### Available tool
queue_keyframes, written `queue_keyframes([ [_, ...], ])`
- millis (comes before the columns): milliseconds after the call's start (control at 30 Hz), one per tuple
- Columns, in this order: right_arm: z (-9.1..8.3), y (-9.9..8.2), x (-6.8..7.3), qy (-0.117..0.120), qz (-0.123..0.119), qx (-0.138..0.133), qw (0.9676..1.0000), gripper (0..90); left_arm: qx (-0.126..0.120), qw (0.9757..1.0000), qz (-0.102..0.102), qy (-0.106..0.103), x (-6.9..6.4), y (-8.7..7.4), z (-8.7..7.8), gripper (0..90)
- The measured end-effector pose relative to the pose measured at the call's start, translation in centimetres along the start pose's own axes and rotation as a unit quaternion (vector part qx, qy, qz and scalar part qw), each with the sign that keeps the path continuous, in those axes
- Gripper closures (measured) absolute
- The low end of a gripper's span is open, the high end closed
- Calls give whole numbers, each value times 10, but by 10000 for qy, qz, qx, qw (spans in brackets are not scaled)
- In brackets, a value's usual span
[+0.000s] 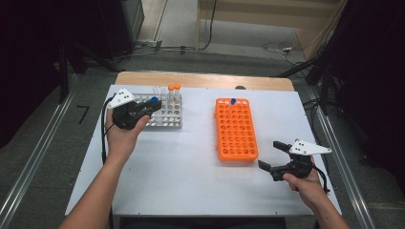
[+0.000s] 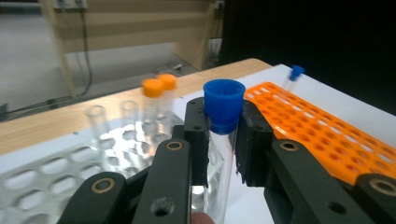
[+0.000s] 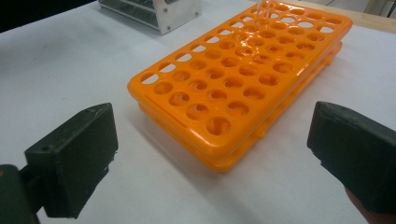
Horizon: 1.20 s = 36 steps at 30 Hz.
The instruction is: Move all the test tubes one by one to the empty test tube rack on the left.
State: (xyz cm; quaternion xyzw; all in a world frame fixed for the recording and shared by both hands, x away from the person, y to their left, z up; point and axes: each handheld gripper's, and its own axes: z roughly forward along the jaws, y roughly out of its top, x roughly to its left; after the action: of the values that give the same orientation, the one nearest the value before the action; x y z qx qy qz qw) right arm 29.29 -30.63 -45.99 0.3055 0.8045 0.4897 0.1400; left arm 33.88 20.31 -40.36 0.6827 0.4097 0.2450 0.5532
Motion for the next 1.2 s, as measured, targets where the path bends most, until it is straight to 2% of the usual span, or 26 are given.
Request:
queue_keyframes([
  [300,0,-2,-1,28,23,14,10000,3,-15,9990,-5,437,30,20,9,769],
  [467,0,-2,-1,8,0,35,10000,3,-71,9983,33,574,43,29,18,769],
  [600,0,-2,-1,9,12,14,10000,3,-124,9975,-37,697,52,32,26,768],
  [833,0,-3,-2,-11,23,30,10000,5,-194,9949,-168,976,68,28,42,768],
  [1133,0,-4,-2,-5,10,20,10000,5,-176,9941,-237,1044,80,18,57,767],
  [1200,0,-4,-2,-1,22,21,10000,5,-141,9942,-184,1053,80,16,60,767],
])
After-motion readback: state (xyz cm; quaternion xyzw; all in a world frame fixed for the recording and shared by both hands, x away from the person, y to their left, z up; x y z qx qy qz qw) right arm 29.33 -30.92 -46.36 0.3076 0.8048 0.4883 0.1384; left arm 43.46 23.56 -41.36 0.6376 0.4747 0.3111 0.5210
